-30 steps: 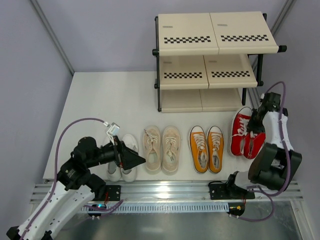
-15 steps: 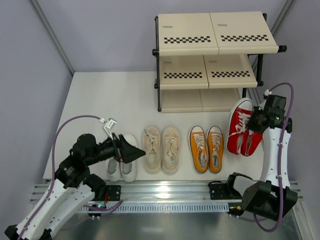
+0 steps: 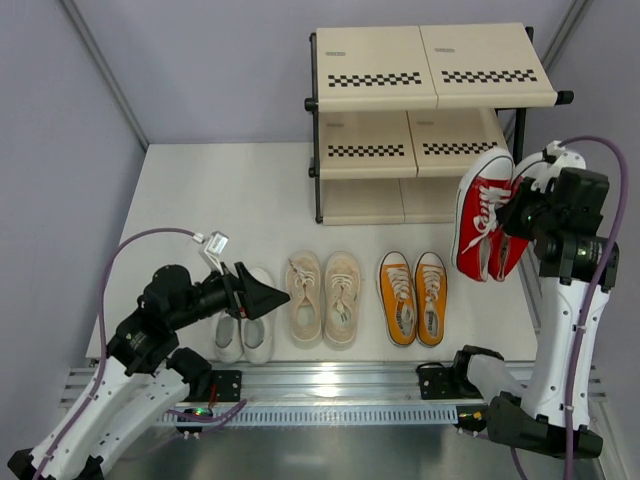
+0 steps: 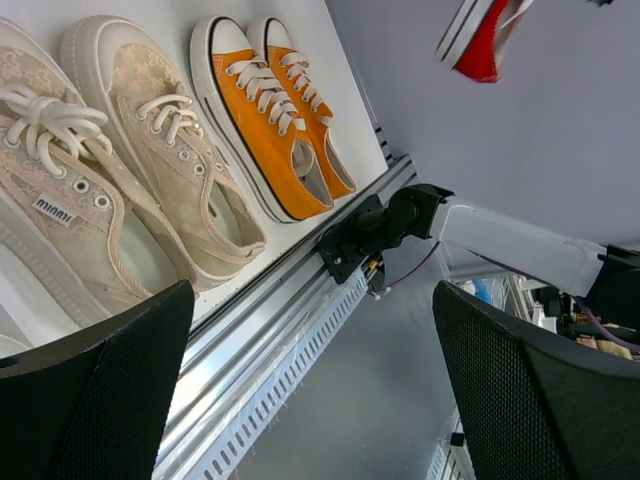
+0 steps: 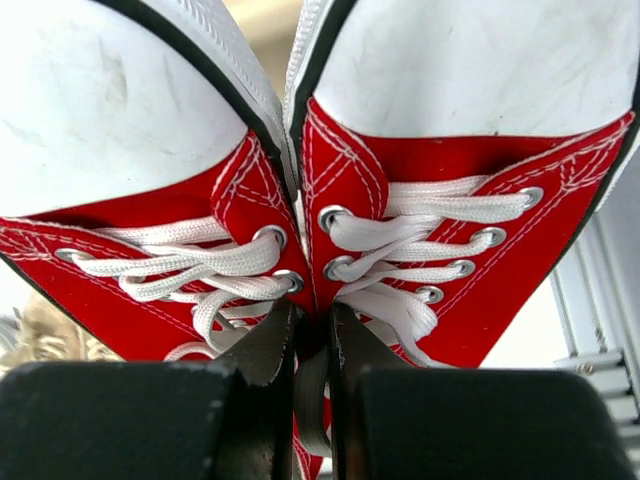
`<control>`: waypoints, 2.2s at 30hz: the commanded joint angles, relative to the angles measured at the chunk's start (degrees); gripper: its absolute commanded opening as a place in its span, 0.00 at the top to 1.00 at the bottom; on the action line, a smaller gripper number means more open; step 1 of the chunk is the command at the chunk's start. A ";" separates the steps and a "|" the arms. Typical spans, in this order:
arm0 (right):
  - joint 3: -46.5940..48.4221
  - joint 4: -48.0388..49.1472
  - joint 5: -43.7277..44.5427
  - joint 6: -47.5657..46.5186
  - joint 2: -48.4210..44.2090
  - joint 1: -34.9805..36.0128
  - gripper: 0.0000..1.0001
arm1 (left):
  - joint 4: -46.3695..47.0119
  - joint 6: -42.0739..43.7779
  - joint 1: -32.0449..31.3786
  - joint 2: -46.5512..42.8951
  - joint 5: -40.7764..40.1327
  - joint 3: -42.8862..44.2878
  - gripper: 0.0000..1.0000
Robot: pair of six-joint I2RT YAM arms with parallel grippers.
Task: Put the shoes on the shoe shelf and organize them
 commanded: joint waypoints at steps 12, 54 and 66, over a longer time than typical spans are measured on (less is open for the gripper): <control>49.62 16.50 -9.59 7.33 23.34 0.26 0.96 | 0.83 0.61 -0.21 1.44 -3.44 4.06 0.00; 69.51 36.12 -4.85 5.40 43.64 7.82 0.96 | -4.18 0.69 -0.21 -2.51 -10.48 4.32 0.00; 67.93 35.49 -3.00 1.89 49.10 10.98 0.96 | -5.23 0.26 -0.21 -3.74 -11.62 3.71 0.00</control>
